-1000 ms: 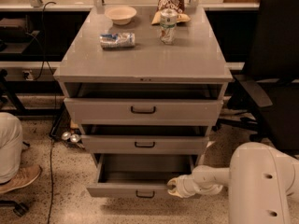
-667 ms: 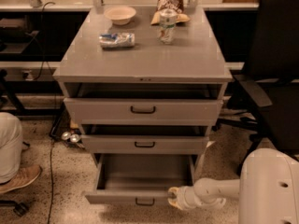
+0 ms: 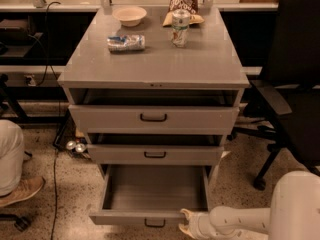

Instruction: Open bottom drawer

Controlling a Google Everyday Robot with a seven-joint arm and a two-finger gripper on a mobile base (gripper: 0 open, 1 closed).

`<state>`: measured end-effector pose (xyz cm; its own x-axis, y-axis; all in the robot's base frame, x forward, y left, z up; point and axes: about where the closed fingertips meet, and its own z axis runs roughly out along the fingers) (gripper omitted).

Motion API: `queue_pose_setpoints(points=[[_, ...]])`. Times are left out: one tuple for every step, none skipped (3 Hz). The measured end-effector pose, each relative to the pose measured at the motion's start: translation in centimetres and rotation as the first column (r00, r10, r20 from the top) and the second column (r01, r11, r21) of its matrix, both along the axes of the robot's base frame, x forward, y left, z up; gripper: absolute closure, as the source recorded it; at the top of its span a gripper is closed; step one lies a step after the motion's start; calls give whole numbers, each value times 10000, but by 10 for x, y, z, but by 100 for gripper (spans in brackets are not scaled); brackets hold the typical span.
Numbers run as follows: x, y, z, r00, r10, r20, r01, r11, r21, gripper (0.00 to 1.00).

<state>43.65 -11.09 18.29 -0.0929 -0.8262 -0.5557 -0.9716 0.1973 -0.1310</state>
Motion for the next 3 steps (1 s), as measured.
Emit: queue_pose_setpoints(points=[[0, 0, 0, 10000, -1, 0, 1, 10000, 1, 100], [0, 0, 1, 10000, -2, -1, 2, 10000, 1, 100], [0, 0, 1, 10000, -1, -1, 1, 10000, 2, 83]])
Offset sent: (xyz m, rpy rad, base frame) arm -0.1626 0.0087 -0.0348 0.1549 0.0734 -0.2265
